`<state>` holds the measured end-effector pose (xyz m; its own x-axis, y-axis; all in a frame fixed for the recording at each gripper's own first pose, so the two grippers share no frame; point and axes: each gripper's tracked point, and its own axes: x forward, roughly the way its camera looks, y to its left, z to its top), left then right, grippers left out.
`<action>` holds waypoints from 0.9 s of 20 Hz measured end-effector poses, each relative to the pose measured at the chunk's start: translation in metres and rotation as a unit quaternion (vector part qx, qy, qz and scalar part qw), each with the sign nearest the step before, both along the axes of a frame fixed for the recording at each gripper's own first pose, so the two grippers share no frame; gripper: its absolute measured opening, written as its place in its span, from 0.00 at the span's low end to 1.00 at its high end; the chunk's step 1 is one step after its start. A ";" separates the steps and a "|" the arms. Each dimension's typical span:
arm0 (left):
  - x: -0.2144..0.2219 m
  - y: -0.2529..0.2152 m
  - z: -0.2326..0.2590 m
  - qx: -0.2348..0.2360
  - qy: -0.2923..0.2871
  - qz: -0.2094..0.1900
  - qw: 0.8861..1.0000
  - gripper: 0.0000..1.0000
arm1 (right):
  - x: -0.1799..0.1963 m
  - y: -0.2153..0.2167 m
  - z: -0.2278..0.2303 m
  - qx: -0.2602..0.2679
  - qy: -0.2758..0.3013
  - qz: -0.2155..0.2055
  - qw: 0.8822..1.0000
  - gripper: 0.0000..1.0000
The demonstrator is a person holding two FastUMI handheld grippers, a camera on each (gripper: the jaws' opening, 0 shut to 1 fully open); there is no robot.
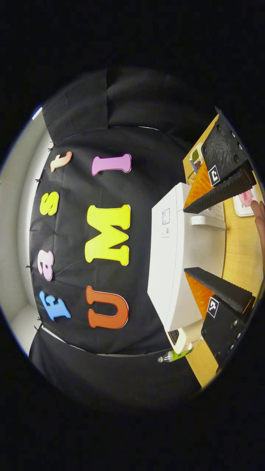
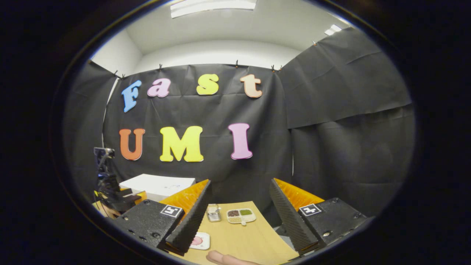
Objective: Open the microwave oven with the left hand, put the food in, and close the microwave oven.
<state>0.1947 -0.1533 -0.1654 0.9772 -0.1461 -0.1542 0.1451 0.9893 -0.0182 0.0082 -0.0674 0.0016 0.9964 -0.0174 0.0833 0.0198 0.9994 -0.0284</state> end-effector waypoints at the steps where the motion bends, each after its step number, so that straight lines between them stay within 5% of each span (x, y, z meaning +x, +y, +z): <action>1: 0.007 -0.007 -0.012 0.001 0.006 -0.003 1.000 0.93 | -0.001 -0.003 -0.002 0.001 0.000 0.001 1.000 0.91; 6: 0.038 -0.031 -0.060 0.001 0.020 0.000 1.000 0.93 | -0.002 -0.016 -0.015 0.010 0.000 0.009 1.000 0.91; 7: 0.043 -0.034 -0.069 0.004 0.024 0.001 1.000 0.94 | -0.002 -0.018 -0.016 0.011 0.000 0.011 1.000 1.00; 8: 0.048 -0.037 -0.079 0.002 0.029 -0.001 1.000 0.93 | -0.002 -0.021 -0.020 0.011 0.002 0.011 1.000 0.91; 15: 0.069 -0.043 -0.124 -0.003 0.051 0.006 0.999 0.93 | 0.001 -0.034 -0.037 0.000 0.010 0.011 1.000 0.91; 16: 0.071 -0.044 -0.122 -0.006 0.039 0.008 0.999 0.94 | 0.002 -0.035 -0.040 0.000 0.012 0.011 1.000 1.00; 17: 0.071 -0.046 -0.125 -0.007 0.044 0.004 0.999 0.75 | 0.004 -0.036 -0.042 0.000 0.014 0.011 1.000 0.91; 18: 0.069 -0.047 -0.123 -0.007 0.040 0.002 0.999 0.85 | 0.004 -0.035 -0.045 0.002 0.018 0.012 1.000 0.91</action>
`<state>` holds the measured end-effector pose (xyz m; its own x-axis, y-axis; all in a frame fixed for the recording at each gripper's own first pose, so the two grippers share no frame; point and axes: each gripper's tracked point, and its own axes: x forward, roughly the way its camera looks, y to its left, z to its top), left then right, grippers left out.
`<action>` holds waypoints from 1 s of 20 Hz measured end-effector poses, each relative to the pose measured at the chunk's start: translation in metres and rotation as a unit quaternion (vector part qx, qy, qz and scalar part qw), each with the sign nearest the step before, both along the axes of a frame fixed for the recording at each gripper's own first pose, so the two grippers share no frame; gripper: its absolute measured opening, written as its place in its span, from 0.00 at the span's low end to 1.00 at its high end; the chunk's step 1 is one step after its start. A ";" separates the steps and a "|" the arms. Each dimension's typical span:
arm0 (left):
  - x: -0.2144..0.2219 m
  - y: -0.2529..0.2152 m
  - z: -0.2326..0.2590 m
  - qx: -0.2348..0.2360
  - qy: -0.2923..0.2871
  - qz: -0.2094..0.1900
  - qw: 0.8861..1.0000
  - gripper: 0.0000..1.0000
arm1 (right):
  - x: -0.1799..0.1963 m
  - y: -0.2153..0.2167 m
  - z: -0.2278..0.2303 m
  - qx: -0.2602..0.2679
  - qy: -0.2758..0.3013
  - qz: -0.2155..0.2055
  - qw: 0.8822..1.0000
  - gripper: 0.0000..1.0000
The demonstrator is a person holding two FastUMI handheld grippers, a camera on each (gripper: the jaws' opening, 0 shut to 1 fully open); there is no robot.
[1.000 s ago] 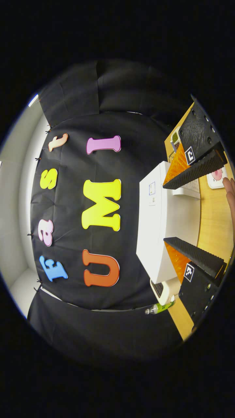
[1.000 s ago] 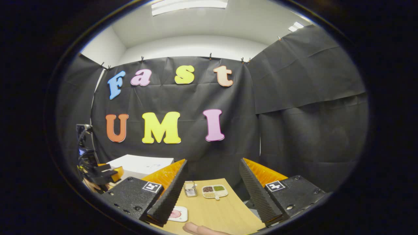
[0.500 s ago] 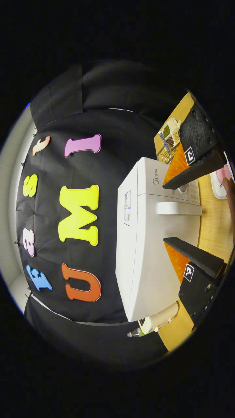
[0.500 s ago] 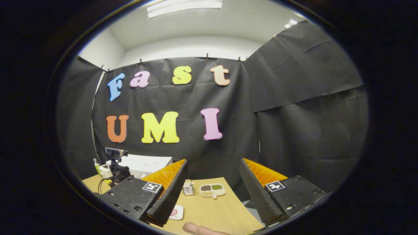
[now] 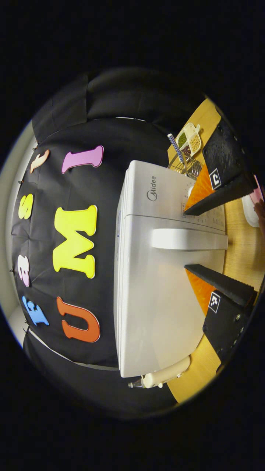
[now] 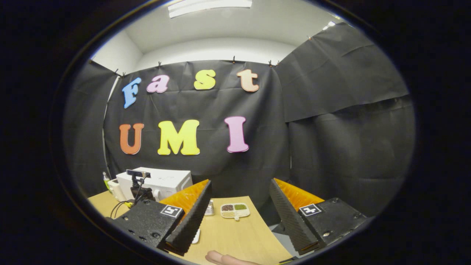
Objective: Open the microwave oven with the left hand, put the food in, and close the microwave oven.
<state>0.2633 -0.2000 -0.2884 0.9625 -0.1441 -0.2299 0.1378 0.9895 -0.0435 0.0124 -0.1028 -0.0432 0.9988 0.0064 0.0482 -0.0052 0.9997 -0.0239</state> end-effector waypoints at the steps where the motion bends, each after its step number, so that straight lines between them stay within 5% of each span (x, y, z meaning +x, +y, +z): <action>1: 0.000 0.000 0.000 0.008 -0.002 -0.002 1.000 0.56 | 0.001 0.001 -0.002 0.002 0.003 0.001 1.000 0.91; 2: 0.002 0.005 0.000 0.024 -0.002 0.003 1.000 0.44 | 0.001 0.002 -0.005 0.005 0.007 0.003 1.000 0.91; 3: 0.001 0.006 -0.003 0.025 0.001 0.004 1.000 0.14 | 0.002 0.003 -0.006 0.007 0.010 0.005 1.000 0.91; 4: 0.000 0.004 -0.002 0.023 0.001 0.004 1.000 0.27 | 0.002 0.005 -0.008 0.008 0.013 0.007 1.000 0.91; 5: 0.001 0.004 -0.005 0.022 0.007 0.005 1.000 0.21 | 0.001 0.006 -0.008 0.009 0.015 0.008 1.000 1.00; 7: 0.000 0.007 -0.006 0.021 0.010 0.008 1.000 0.13 | -0.003 0.006 -0.008 0.009 0.017 0.009 1.000 1.00; 8: -0.003 0.006 -0.009 0.020 0.021 0.006 1.000 0.12 | -0.005 0.006 -0.008 0.007 0.017 0.009 1.000 0.91; 20: -0.077 0.034 -0.001 0.007 -0.014 -0.051 0.999 0.13 | -0.035 0.017 -0.013 -0.003 0.016 0.017 1.000 0.91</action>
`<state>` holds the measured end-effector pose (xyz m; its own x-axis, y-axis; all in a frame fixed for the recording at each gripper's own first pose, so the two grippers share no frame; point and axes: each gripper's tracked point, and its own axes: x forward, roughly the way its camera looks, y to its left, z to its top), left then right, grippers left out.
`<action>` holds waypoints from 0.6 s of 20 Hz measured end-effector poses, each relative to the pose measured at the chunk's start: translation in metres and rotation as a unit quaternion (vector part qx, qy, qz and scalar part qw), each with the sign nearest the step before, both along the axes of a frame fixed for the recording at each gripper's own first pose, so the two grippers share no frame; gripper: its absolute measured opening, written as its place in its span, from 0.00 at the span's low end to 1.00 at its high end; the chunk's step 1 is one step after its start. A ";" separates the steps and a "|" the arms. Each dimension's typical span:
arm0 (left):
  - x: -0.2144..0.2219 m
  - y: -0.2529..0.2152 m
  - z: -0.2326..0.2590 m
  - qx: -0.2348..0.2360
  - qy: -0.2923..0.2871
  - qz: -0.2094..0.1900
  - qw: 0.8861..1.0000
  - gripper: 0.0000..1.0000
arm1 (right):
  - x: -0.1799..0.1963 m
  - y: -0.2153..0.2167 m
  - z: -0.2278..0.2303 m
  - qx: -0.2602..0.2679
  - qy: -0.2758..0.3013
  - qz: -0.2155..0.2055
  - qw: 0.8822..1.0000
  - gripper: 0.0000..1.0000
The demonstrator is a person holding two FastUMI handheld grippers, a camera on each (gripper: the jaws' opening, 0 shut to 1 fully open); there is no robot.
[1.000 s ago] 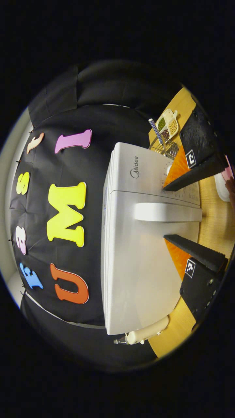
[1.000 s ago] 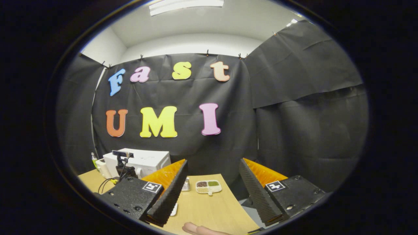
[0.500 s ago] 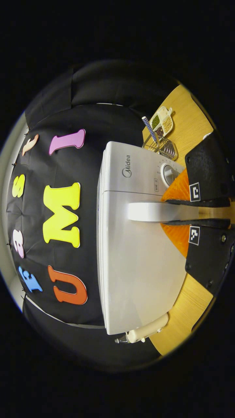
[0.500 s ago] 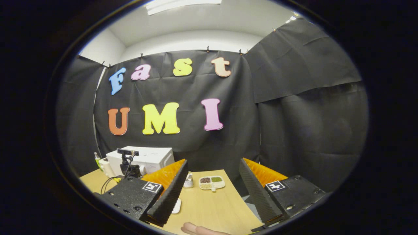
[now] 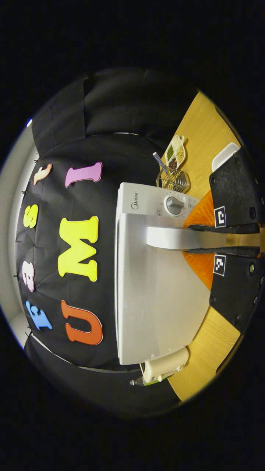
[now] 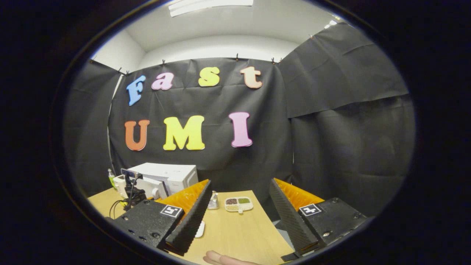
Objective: Open the microwave oven with the left hand, put the food in, and close the microwave oven.
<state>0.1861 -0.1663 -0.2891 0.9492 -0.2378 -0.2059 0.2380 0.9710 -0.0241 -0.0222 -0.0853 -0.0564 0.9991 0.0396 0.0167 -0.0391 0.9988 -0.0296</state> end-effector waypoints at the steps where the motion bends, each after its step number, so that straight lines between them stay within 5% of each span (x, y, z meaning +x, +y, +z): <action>1: -0.008 0.005 -0.001 -0.004 0.006 -0.004 1.000 0.12 | -0.002 0.004 -0.001 0.000 0.002 0.002 1.000 0.92; 3: -0.026 0.014 0.001 -0.002 0.006 -0.013 1.000 0.13 | -0.008 0.011 -0.004 0.002 0.006 0.009 1.000 1.00; 4: -0.034 0.020 0.001 0.004 0.007 -0.016 1.000 0.13 | -0.011 0.015 -0.005 0.004 0.008 0.012 1.000 0.91; 12: -0.102 0.095 0.006 0.012 -0.004 -0.006 1.000 0.15 | -0.032 0.040 -0.004 -0.001 0.001 0.031 1.000 0.91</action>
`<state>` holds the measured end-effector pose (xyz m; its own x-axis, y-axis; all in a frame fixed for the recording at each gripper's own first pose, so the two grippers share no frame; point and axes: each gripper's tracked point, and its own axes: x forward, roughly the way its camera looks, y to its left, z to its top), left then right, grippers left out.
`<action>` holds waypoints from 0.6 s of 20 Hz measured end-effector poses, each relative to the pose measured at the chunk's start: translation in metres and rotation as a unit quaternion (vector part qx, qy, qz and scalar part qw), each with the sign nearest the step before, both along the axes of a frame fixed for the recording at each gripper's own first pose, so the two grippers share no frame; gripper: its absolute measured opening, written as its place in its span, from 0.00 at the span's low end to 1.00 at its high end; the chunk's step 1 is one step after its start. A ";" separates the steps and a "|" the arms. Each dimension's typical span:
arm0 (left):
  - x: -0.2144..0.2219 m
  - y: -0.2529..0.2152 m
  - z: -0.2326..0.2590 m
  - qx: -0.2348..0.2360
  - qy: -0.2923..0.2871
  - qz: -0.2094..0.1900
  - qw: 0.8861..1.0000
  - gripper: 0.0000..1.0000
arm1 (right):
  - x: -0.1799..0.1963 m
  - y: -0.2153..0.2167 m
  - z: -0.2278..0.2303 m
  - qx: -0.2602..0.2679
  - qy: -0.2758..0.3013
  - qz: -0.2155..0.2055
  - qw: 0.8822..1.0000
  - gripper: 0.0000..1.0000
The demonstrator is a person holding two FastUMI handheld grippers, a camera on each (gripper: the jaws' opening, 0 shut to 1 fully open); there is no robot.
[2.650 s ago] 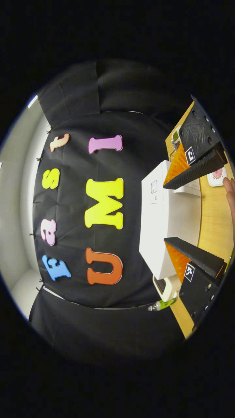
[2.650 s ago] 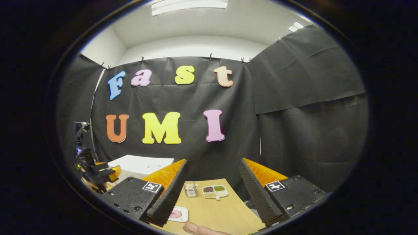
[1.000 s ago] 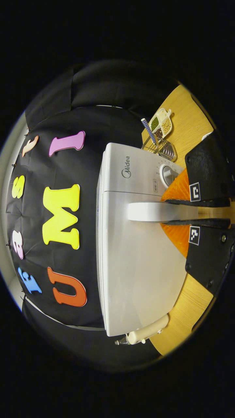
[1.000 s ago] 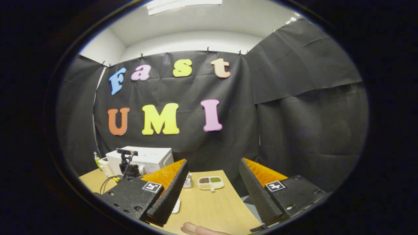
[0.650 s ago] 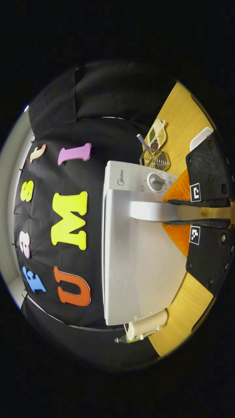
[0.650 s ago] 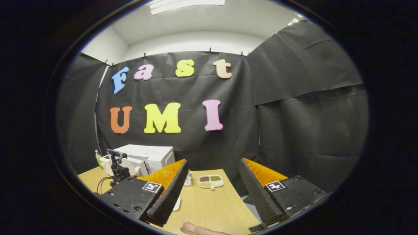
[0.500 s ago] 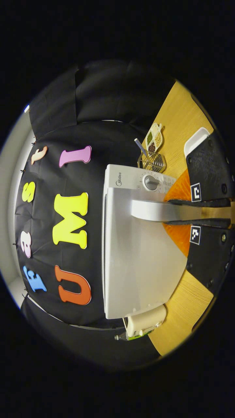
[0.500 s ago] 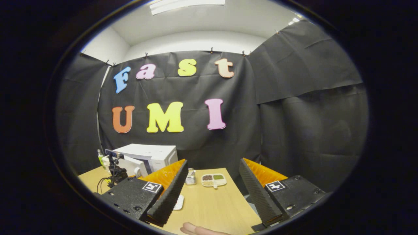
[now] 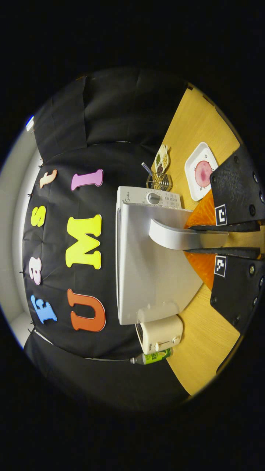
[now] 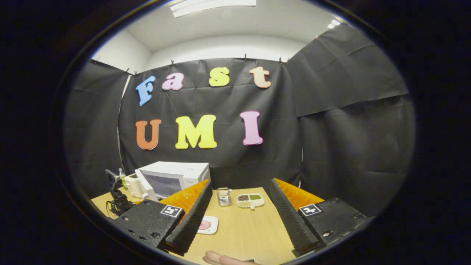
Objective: Open the microwave oven with the left hand, put the food in, and close the microwave oven.
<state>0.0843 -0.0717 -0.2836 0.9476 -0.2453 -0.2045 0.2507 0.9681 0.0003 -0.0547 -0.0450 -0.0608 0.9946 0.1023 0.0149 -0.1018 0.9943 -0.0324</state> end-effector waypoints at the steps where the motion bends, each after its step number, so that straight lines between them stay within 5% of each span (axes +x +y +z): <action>1: -0.008 0.013 0.001 -0.003 0.000 0.006 1.000 0.15 | -0.001 0.004 0.000 -0.002 0.000 0.003 1.000 0.91; 2: -0.016 0.026 0.000 -0.003 0.002 0.011 1.000 0.15 | -0.002 0.008 -0.001 -0.003 -0.001 0.007 1.000 0.91; 3: -0.025 0.040 0.002 -0.002 -0.001 0.018 1.000 0.05 | -0.004 0.014 -0.002 -0.003 0.001 0.011 1.000 0.91; 4: -0.030 0.055 0.003 0.002 -0.004 0.028 1.000 0.17 | -0.005 0.019 -0.004 -0.002 0.002 0.016 1.000 0.91; 8: -0.074 0.128 0.008 0.001 -0.013 0.069 0.998 0.29 | -0.006 0.043 -0.017 -0.005 0.016 0.036 0.999 0.91; 11: -0.103 0.156 0.022 -0.004 -0.025 0.082 0.996 0.68 | -0.004 0.055 -0.023 -0.009 0.028 0.042 0.999 0.91; 12: -0.111 0.164 0.024 -0.007 -0.023 0.093 0.995 0.91 | -0.004 0.057 -0.024 -0.010 0.029 0.042 0.999 0.92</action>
<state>-0.0268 0.0920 -0.2597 0.9854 -0.0664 -0.1570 0.0663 0.9978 -0.0054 -0.0587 0.0124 -0.0850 0.9816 0.1853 -0.0459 -0.1873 0.9813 -0.0441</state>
